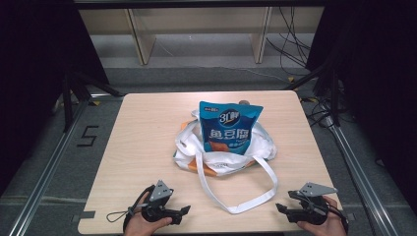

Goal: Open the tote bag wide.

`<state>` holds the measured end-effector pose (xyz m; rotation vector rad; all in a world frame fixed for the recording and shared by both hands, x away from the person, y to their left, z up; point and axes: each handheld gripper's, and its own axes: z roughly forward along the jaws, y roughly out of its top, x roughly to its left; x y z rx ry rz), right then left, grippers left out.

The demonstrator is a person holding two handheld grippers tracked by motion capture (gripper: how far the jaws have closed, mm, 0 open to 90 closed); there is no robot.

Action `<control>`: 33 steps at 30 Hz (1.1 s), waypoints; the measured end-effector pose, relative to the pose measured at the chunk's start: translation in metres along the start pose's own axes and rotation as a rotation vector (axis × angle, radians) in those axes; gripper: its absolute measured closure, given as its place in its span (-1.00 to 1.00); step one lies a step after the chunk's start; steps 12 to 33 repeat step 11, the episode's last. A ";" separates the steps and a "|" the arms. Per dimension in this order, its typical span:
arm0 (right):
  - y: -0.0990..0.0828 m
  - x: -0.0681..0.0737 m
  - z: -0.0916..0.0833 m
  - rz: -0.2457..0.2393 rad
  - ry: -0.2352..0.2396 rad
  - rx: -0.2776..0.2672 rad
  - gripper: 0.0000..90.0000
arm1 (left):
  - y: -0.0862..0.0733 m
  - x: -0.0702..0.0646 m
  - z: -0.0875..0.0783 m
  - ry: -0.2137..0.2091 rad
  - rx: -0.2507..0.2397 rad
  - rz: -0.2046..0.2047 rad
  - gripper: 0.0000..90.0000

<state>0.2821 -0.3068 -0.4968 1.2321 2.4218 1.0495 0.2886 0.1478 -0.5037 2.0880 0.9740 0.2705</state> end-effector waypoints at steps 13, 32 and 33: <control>-0.001 -0.002 -0.004 -0.019 -0.011 -0.016 -0.27 | 0.000 0.000 0.000 0.004 0.000 0.010 -0.63; -0.001 -0.002 -0.004 -0.019 -0.011 -0.016 -0.27 | 0.000 0.000 0.000 0.004 0.000 0.010 -0.63; -0.001 -0.002 -0.004 -0.019 -0.011 -0.016 -0.27 | 0.000 0.000 0.000 0.004 0.000 0.010 -0.63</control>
